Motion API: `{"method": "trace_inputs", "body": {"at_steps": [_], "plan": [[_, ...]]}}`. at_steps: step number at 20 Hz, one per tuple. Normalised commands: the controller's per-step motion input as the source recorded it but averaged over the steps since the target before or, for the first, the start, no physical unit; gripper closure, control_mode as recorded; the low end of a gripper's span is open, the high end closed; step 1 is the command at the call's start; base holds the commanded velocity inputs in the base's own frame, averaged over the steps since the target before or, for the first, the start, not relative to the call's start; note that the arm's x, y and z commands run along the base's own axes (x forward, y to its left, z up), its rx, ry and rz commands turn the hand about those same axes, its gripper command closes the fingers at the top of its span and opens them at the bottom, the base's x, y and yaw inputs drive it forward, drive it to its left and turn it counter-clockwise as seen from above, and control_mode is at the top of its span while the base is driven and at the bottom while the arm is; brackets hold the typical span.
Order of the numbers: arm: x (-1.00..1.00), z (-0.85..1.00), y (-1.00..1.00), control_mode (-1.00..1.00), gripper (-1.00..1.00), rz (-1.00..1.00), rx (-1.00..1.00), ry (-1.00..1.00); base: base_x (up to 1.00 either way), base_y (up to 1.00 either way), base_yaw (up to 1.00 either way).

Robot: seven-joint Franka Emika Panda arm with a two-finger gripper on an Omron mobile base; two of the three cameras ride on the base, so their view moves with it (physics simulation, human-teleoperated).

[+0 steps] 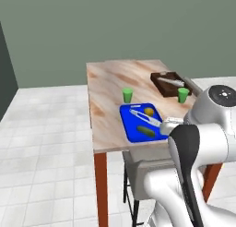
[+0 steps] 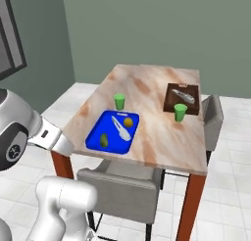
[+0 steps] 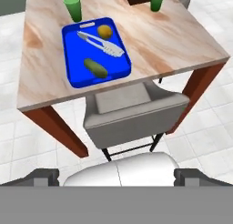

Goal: Gather the cucumber and lemon from the fridge and place them on a tray on the dining counter. Then gather the steak and fish from the fridge and place them on the other tray.

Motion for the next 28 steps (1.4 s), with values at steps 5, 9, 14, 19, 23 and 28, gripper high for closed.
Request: {"method": "trace_inputs", "body": {"at_steps": [5,9,14,19,23,28], "plan": [[0.0,0.0,0.0,1.0,-1.0,0.0,0.0,0.0,-0.58,0.01,-0.44],[0.0,0.0,0.0,1.0,-1.0,0.0,0.0,0.0,-0.55,0.03,-0.51],[0.0,0.0,0.0,1.0,-1.0,0.0,0.0,0.0,-0.49,0.06,-0.55],[0.0,0.0,0.0,1.0,-1.0,0.0,0.0,0.0,-0.41,0.0,-0.56],[0.0,0.0,0.0,1.0,-1.0,0.0,0.0,0.0,-0.35,0.01,-0.56],[0.0,0.0,0.0,1.0,-1.0,0.0,0.0,0.0,-0.33,0.01,-0.54]]}}
